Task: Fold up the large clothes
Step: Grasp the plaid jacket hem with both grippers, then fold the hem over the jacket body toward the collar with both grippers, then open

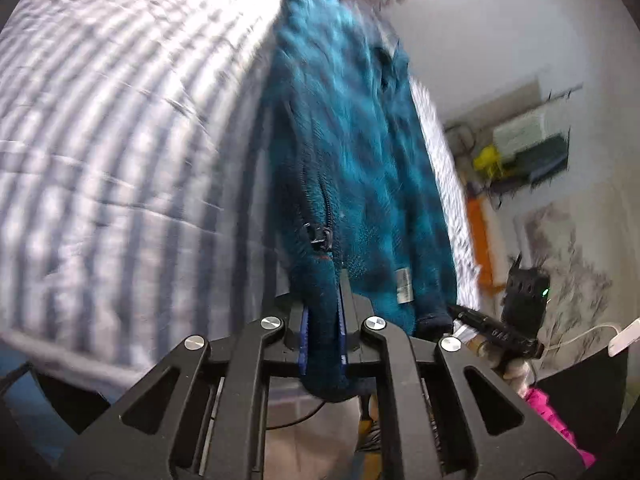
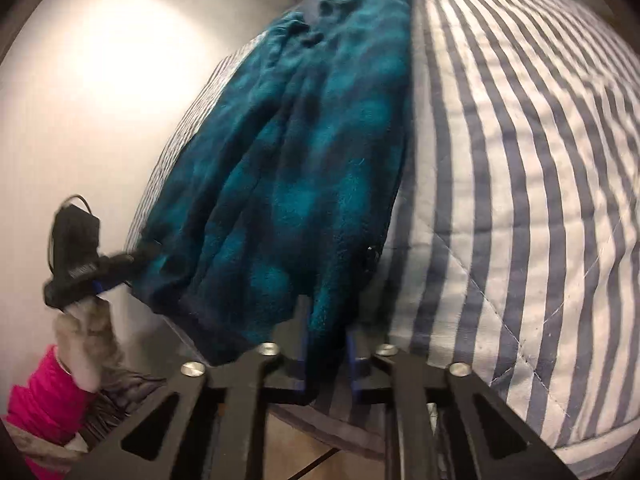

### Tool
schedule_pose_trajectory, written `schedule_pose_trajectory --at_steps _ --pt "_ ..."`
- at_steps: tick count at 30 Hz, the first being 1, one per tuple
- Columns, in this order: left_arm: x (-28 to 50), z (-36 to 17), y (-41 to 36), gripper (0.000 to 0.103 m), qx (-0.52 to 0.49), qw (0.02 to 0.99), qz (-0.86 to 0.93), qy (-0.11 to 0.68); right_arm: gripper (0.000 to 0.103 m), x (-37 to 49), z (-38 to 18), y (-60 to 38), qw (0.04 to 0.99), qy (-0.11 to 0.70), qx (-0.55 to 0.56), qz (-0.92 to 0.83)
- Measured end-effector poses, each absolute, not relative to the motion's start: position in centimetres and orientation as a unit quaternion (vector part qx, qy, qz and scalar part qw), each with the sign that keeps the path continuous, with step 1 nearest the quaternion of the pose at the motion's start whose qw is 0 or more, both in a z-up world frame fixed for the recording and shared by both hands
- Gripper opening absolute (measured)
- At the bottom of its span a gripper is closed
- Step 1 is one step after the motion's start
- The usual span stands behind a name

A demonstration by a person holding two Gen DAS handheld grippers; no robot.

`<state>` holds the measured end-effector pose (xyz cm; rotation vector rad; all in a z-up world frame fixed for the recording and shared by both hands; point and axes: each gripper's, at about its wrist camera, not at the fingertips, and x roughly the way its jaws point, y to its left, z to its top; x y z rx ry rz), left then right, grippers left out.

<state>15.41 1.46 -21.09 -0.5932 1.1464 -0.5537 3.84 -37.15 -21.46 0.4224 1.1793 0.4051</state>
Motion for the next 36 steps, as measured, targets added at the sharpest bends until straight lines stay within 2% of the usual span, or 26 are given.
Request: schedule_pose_trajectory --at_steps 5,6,7,8,9,10,11,16,17,18,19,20,21,24,28,33,36 --pt "15.5 -23.6 2.1 0.01 -0.261 0.758 -0.229 0.552 0.009 4.1 -21.3 -36.5 0.796 0.551 0.173 0.182" --pt "15.6 -23.8 2.1 0.012 -0.264 0.755 -0.226 0.556 0.014 4.2 -21.4 -36.6 0.796 0.549 0.178 0.181" --pt "15.6 -23.8 2.0 0.019 -0.267 0.753 -0.226 0.558 0.019 4.3 -21.5 -36.8 0.795 0.549 0.183 0.182" --pt "15.6 -23.7 1.9 0.026 -0.27 0.749 -0.23 0.56 0.033 4.3 -21.5 -37.1 0.794 0.549 0.188 0.182" --pt "15.5 -23.4 1.8 0.044 -0.271 0.747 -0.237 0.559 0.045 4.2 -21.4 -37.5 0.795 0.543 0.195 0.184" --pt "15.3 -23.2 1.7 0.055 -0.272 0.75 -0.241 0.553 0.049 4.0 -21.3 -38.0 0.796 0.537 0.206 0.187" --pt "15.3 -23.1 1.5 0.058 -0.273 0.753 -0.244 0.547 0.051 3.9 -21.3 -38.4 0.795 0.532 0.22 0.193" --pt "15.5 -24.5 -0.8 0.058 -0.278 0.74 -0.268 0.55 0.051 4.1 -23.3 -38.3 0.769 0.541 0.259 0.221" --pt "15.4 -24.4 -1.2 0.052 -0.271 0.741 -0.273 0.55 0.052 4.2 -23.2 -38.1 0.773 0.535 0.257 0.223" --pt "15.5 -24.4 -1.5 0.039 -0.267 0.736 -0.283 0.554 0.051 4.4 -23.2 -38.1 0.771 0.537 0.258 0.226" --pt "15.4 -24.6 -1.9 0.015 -0.265 0.729 -0.289 0.562 0.047 4.6 -23.1 -38.0 0.769 0.536 0.262 0.229" --pt "15.2 -24.5 -2.1 0.014 -0.263 0.728 -0.288 0.564 0.028 4.8 -23.2 -38.0 0.762 0.537 0.27 0.239" --pt "15.0 -24.2 -2.1 0.013 -0.263 0.73 -0.289 0.561 0.015 4.9 -23.4 -37.8 0.754 0.542 0.276 0.247" --pt "14.2 -21.8 -1.7 0.011 -0.288 0.729 -0.304 0.541 0.01 5.3 -22.5 -37.3 0.756 0.53 0.287 0.256" --pt "14.1 -20.2 -1.6 0.011 -0.286 0.735 -0.31 0.531 0.009 5.0 -20.1 -38.4 0.76 0.49 0.325 0.279" --pt "15.0 -21.5 -2.7 0.01 -0.304 0.717 -0.285 0.558 0.008 5.1 -22.1 -37.2 0.744 0.536 0.317 0.242" --pt "15.6 -20.1 -2.4 0.01 -0.319 0.715 -0.288 0.552 0.008 4.5 -21.0 -38.0 0.736 0.523 0.354 0.242"
